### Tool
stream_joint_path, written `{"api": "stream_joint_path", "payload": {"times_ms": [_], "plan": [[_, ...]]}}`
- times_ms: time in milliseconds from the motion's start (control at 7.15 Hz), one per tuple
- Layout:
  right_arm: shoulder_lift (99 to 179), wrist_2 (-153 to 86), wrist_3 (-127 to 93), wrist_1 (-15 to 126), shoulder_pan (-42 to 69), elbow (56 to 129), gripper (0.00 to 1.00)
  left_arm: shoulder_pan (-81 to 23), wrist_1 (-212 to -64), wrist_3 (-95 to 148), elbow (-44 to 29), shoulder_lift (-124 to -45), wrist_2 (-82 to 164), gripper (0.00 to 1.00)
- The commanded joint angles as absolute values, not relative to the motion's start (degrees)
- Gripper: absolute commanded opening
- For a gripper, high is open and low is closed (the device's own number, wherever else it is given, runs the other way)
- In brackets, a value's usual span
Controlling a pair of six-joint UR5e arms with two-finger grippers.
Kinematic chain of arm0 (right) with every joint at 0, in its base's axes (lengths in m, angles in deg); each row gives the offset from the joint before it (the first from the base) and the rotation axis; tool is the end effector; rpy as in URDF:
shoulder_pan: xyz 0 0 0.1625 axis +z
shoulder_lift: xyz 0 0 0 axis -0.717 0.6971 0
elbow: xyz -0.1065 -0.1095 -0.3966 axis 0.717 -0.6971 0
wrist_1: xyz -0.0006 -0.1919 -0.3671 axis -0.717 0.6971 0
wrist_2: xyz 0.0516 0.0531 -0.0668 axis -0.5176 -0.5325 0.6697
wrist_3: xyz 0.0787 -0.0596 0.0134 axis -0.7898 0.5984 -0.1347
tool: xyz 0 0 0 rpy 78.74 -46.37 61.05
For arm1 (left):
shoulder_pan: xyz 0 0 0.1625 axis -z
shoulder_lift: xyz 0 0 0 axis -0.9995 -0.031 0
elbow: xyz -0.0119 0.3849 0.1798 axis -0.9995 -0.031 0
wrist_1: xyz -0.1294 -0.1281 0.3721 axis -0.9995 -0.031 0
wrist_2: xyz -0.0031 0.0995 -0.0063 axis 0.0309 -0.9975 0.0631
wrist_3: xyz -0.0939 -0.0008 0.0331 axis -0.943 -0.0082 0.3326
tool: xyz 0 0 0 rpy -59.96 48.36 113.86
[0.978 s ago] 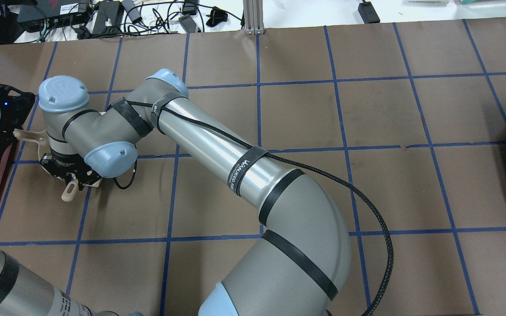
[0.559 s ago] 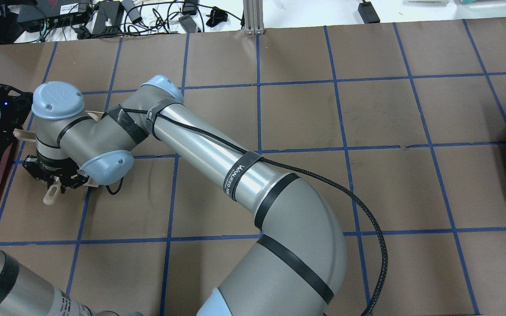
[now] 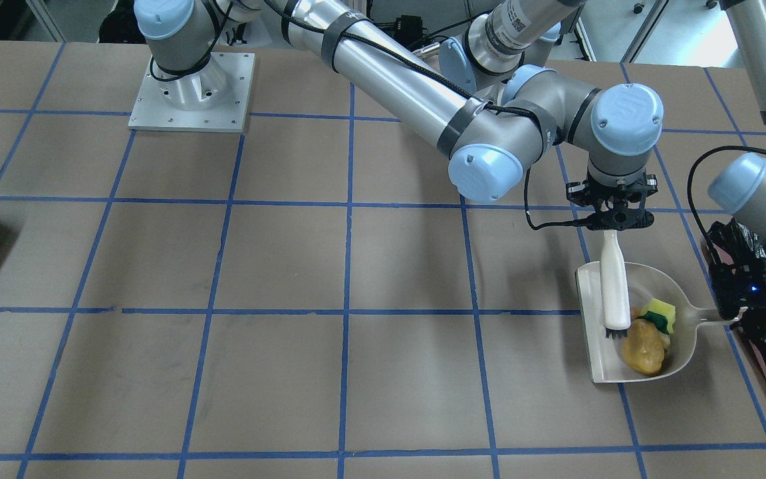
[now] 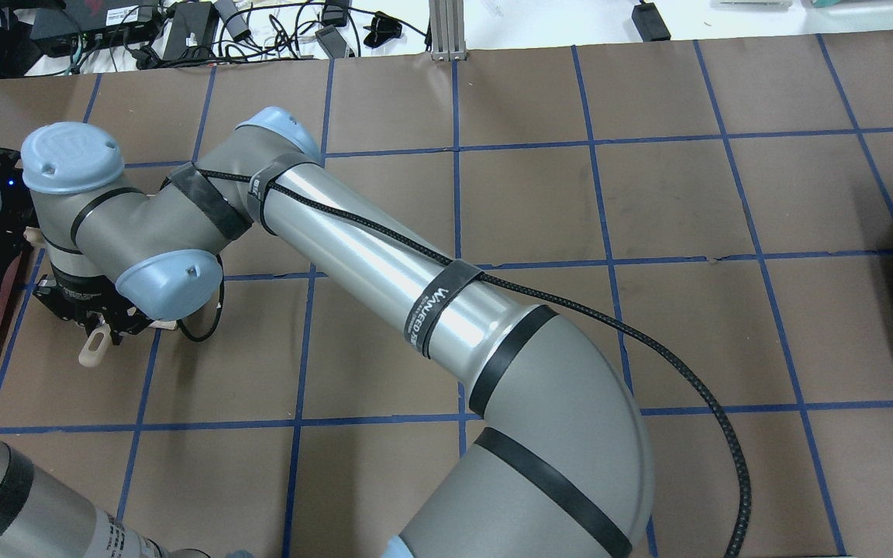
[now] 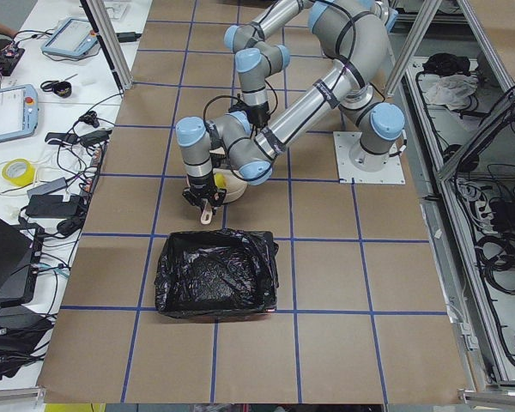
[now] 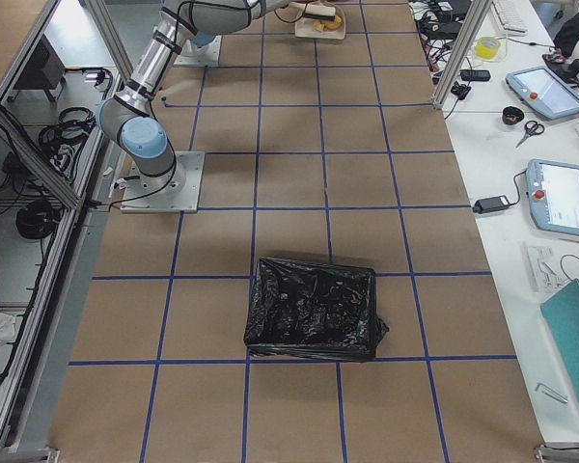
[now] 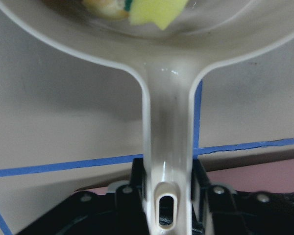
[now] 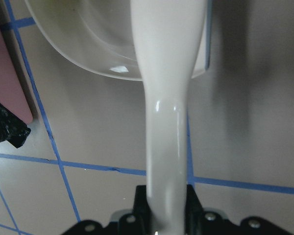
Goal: Sweep and dump trash in nearest bin
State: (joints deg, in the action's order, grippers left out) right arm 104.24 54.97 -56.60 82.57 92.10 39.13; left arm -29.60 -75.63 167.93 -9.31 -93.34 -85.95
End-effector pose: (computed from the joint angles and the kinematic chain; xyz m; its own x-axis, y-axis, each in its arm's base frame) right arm 0.7490 -0.4412 0.3064 -0.9180 0.1449 -0.3690 0.0540 0.9678 0.2458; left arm 0.2452 -0.6072 0.2477 0.0652 0.9944 0.0828 0.9597 -0.0852 0.2679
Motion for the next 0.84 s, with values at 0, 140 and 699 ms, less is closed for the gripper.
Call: {"api": "stream_joint_path", "payload": {"times_ms": [0,140,699], "plan": [[108.0,59.7,-54.4,73.0,91.3,39.5,0.0,-29.6,-75.8,167.8,-9.3,-92.7,-83.6,0.0],[108.7,61.6,-54.3,70.8,91.0,39.6,0.0,-29.6,-76.3,168.0,-9.1,-92.5,-81.7,0.0],[117.2,70.0,-50.6,67.0,88.5,53.3,0.0,-29.7,-77.5,168.0,-8.9,-91.4,-81.2,0.0]]}}
